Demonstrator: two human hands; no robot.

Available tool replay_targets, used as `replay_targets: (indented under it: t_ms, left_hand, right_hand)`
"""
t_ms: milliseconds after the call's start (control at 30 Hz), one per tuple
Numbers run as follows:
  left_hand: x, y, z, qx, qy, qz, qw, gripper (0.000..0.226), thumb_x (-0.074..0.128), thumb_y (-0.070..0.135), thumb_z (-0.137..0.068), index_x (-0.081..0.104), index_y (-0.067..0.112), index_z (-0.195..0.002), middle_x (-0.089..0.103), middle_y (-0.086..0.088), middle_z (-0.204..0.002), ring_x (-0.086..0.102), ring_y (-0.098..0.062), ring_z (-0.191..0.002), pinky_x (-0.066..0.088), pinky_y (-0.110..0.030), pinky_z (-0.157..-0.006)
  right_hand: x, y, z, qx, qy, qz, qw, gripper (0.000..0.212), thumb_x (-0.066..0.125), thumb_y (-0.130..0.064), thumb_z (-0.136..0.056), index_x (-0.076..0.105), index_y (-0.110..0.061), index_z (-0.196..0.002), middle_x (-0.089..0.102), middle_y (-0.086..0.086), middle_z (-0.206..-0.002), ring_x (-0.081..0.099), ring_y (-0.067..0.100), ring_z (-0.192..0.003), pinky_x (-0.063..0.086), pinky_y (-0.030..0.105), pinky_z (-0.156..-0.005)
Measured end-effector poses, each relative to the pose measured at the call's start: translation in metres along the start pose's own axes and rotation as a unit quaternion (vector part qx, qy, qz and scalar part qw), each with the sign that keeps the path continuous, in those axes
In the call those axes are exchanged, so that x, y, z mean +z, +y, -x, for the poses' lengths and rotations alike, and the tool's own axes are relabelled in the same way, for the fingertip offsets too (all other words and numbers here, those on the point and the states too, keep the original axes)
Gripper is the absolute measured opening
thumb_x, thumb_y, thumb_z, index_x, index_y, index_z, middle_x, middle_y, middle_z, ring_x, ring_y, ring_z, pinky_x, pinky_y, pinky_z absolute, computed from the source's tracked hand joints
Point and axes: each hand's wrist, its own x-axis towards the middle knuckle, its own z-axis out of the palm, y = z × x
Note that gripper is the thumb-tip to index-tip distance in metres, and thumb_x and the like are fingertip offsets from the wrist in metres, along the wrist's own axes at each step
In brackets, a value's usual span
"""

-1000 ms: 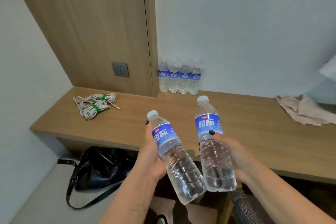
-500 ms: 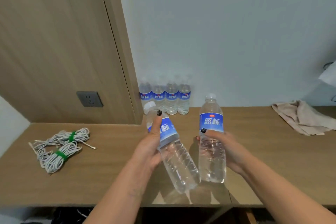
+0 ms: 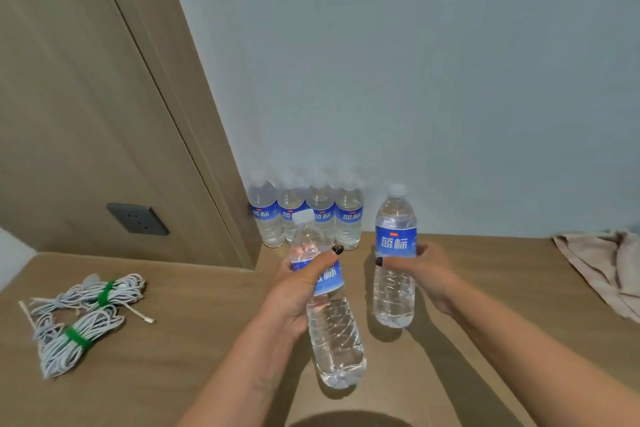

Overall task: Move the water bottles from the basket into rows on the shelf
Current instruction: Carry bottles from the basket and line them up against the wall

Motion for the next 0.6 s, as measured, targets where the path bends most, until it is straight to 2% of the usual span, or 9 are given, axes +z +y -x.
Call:
replay_targets:
  t_ms: [67,100,167,233,367,533,600]
  left_hand:
    - [0.012,0.004,-0.01,0.012,0.015,0.002,1.0,0.059,0.084,0.009,-0.058,0.056,0.009,-0.11,0.069,-0.019,-0.084,0.065,-0.028,-0.064,0.056,-0.05,-0.075]
    - [0.017,0.006,-0.015,0.022,0.021,-0.001,1.0,0.06,0.084,0.009,-0.059,0.056,0.008,-0.112,0.069,-0.019,-0.084,0.065,-0.028,-0.063,0.057,-0.047,-0.07]
    - [0.024,0.008,-0.023,0.041,0.031,0.002,0.999,0.055,0.082,0.007,-0.066,0.055,0.008,-0.114,0.069,-0.018,-0.084,0.065,-0.026,-0.06,0.057,-0.038,-0.056]
    - [0.028,0.009,-0.029,0.04,0.04,0.014,0.998,0.05,0.08,0.005,-0.071,0.055,0.011,-0.114,0.069,-0.018,-0.085,0.066,-0.025,-0.06,0.058,-0.035,-0.053]
    - [0.029,0.004,-0.041,0.041,0.058,0.015,0.997,0.055,0.079,0.006,-0.071,0.057,0.012,-0.12,0.07,-0.02,-0.094,0.067,-0.027,-0.069,0.057,-0.042,-0.066]
    - [0.026,-0.006,-0.046,0.028,0.089,0.025,0.995,0.049,0.078,0.004,-0.074,0.054,0.012,-0.116,0.068,-0.022,-0.097,0.067,-0.026,-0.066,0.058,-0.042,-0.066]
    - [0.024,-0.009,-0.046,0.023,0.094,0.034,0.995,0.049,0.078,0.004,-0.073,0.054,0.013,-0.115,0.069,-0.019,-0.09,0.067,-0.023,-0.058,0.059,-0.038,-0.057]
  right_hand:
    - [-0.007,-0.003,-0.028,-0.005,0.016,0.032,0.999,0.055,0.088,-0.007,-0.06,0.063,-0.012,-0.108,0.071,0.004,-0.101,0.068,0.02,-0.09,0.054,0.032,-0.075]
    - [-0.01,-0.005,-0.041,-0.009,0.024,0.046,0.999,0.059,0.088,-0.006,-0.058,0.061,-0.011,-0.111,0.07,0.005,-0.104,0.068,0.021,-0.093,0.055,0.036,-0.081]
    - [-0.013,-0.01,-0.064,-0.015,0.036,0.071,0.997,0.06,0.088,-0.005,-0.057,0.058,-0.012,-0.109,0.067,0.005,-0.106,0.066,0.024,-0.096,0.054,0.041,-0.088]
    - [-0.014,-0.015,-0.083,-0.026,0.03,0.104,0.994,0.059,0.088,-0.006,-0.058,0.056,-0.016,-0.106,0.065,0.005,-0.105,0.064,0.025,-0.096,0.054,0.041,-0.089]
    - [-0.01,-0.018,-0.113,-0.066,0.008,0.187,0.98,0.057,0.088,-0.012,-0.059,0.06,-0.017,-0.108,0.064,0.0,-0.099,0.063,0.022,-0.092,0.053,0.038,-0.084]
    - [0.003,-0.014,-0.129,-0.097,0.024,0.2,0.975,0.036,0.082,-0.015,-0.062,0.061,-0.021,-0.09,0.066,-0.001,-0.089,0.062,0.022,-0.084,0.045,0.031,-0.07]
    - [0.006,-0.01,-0.131,-0.106,0.033,0.2,0.973,0.031,0.081,-0.013,-0.062,0.062,-0.019,-0.086,0.067,0.002,-0.086,0.064,0.023,-0.082,0.049,0.034,-0.068]
